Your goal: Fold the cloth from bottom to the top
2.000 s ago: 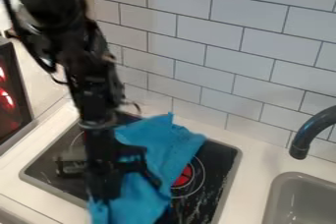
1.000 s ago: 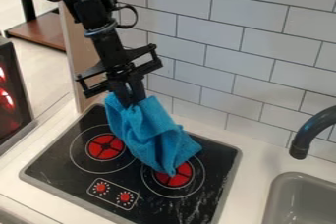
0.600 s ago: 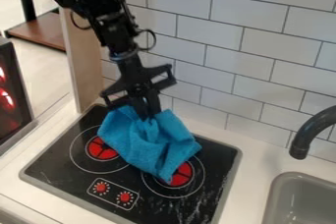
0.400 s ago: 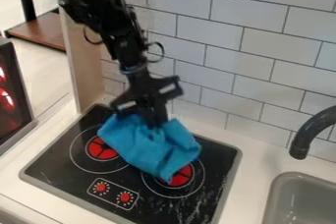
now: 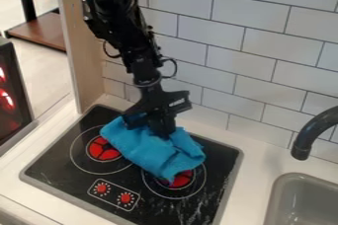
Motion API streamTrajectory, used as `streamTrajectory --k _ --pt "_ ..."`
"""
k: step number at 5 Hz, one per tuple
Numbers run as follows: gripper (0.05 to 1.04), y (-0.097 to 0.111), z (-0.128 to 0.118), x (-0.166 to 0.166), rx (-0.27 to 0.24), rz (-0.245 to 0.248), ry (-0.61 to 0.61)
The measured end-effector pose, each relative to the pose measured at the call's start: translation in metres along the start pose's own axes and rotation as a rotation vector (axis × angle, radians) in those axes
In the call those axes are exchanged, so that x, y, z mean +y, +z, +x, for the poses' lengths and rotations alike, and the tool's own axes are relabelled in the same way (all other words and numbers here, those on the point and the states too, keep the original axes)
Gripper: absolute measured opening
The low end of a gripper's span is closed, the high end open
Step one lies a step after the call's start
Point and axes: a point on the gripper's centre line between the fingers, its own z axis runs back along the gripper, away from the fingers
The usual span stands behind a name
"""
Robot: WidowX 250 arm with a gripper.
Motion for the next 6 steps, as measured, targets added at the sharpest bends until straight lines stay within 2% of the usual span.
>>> streamTrajectory --k 1,3,4,6 --pt "0.315 -0.001 0.000 0.001 0.014 0.032 0.009" --pt "0.801 0.005 -0.006 0.003 0.025 0.012 0.029" --pt "0.992 0.020 -0.009 0.002 0.017 0.000 0.031" --pt "1.001 0.058 -0.007 -0.002 -0.009 -0.051 0.030"
